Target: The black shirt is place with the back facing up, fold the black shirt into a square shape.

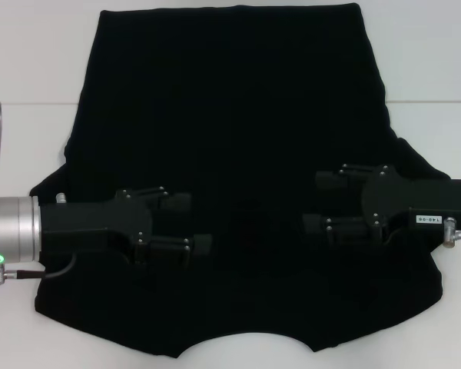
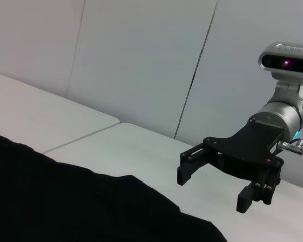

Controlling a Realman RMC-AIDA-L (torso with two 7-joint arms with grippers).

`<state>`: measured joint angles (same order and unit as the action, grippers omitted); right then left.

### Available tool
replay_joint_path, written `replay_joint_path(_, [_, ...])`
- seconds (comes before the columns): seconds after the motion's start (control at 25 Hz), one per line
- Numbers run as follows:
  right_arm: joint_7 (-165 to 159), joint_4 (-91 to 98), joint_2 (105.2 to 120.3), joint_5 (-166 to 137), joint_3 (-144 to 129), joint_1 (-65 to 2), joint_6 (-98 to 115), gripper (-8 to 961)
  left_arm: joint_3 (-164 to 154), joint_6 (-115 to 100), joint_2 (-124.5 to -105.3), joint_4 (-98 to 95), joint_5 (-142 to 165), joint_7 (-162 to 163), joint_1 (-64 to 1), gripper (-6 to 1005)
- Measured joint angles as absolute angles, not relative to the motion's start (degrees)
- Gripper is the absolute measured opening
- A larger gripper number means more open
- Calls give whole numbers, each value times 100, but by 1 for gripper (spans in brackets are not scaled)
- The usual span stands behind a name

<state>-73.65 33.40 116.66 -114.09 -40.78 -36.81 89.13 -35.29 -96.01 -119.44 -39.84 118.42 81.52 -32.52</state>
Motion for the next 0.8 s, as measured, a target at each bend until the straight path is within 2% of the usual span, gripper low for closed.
replay_joint_path(0.8, [-7365, 3345, 11713, -11422, -4117, -3774, 8916, 855, -3268, -9547, -11907, -4051, 11841, 8377, -3246, 906])
